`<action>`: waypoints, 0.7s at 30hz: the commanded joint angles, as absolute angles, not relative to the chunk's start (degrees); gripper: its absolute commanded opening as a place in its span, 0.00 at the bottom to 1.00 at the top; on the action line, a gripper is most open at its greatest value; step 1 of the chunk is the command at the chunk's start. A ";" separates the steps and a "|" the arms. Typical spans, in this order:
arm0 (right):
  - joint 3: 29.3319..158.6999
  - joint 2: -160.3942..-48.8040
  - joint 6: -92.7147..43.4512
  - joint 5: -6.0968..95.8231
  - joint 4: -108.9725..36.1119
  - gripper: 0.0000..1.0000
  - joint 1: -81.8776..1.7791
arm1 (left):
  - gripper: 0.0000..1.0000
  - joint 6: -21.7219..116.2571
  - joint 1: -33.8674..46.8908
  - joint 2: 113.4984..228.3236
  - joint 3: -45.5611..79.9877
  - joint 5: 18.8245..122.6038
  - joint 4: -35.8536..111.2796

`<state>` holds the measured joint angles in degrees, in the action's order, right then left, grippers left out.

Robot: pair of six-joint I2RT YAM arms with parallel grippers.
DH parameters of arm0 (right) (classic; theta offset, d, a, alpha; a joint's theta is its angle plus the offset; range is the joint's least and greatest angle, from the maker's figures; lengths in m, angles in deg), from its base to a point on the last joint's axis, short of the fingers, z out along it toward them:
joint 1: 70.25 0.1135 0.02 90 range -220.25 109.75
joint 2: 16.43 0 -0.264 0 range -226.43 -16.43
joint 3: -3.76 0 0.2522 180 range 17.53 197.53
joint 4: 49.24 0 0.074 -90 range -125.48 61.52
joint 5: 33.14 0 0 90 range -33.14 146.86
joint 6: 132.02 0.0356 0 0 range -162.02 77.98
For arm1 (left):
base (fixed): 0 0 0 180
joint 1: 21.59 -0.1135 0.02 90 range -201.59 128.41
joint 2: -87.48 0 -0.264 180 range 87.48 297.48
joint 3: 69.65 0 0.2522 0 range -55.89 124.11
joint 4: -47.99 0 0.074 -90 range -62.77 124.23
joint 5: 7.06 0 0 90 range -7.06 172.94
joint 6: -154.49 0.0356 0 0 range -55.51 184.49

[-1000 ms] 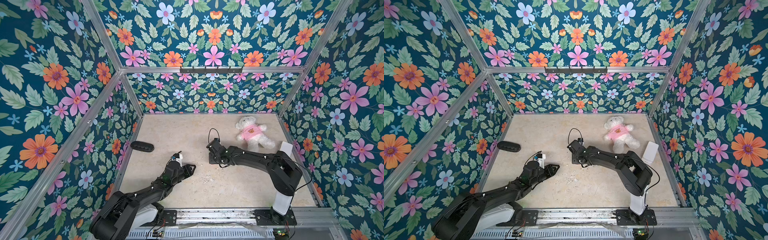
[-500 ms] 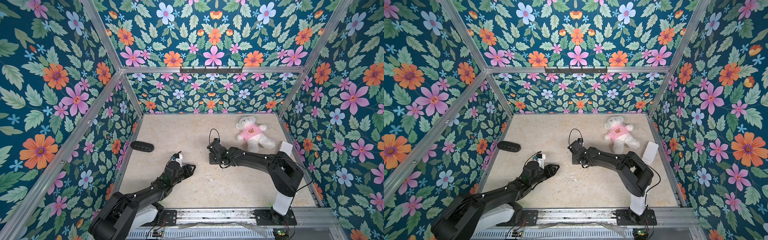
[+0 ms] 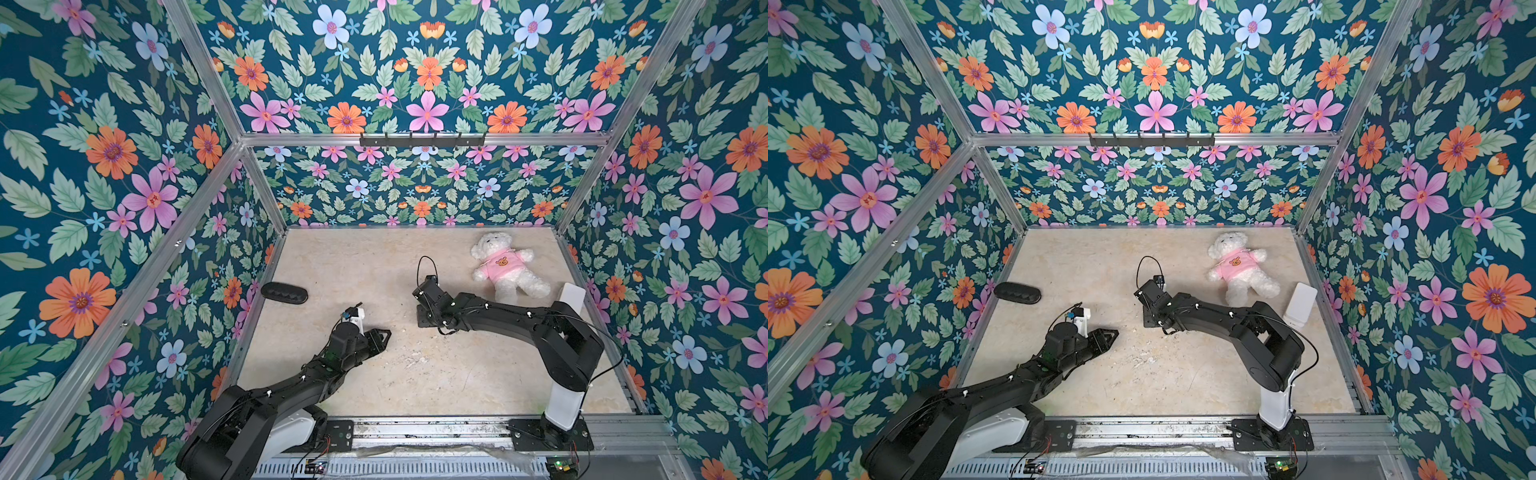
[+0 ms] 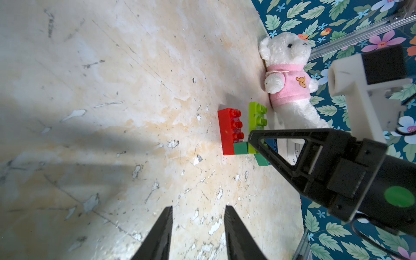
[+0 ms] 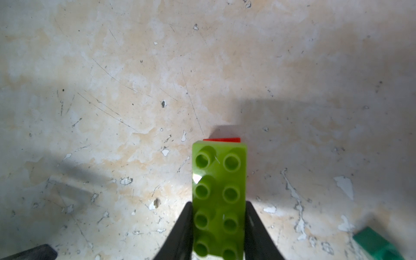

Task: Assemble the number 5 with lego
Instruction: Assemble the lego brick with the lego brick.

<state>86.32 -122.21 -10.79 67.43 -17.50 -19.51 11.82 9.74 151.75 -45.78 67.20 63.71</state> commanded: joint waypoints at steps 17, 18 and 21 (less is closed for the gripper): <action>87.59 -119.19 -11.38 70.25 -12.56 0.44 -19.45 | 0.41 11.65 9.76 151.78 -45.43 67.49 63.61; 87.62 -118.95 -11.51 70.21 -12.54 0.44 -19.45 | 0.41 11.73 9.79 151.88 -45.33 67.51 63.67; 88.80 -119.06 -11.96 69.69 -11.21 0.44 -19.47 | 0.41 11.75 9.76 152.25 -45.07 67.38 63.84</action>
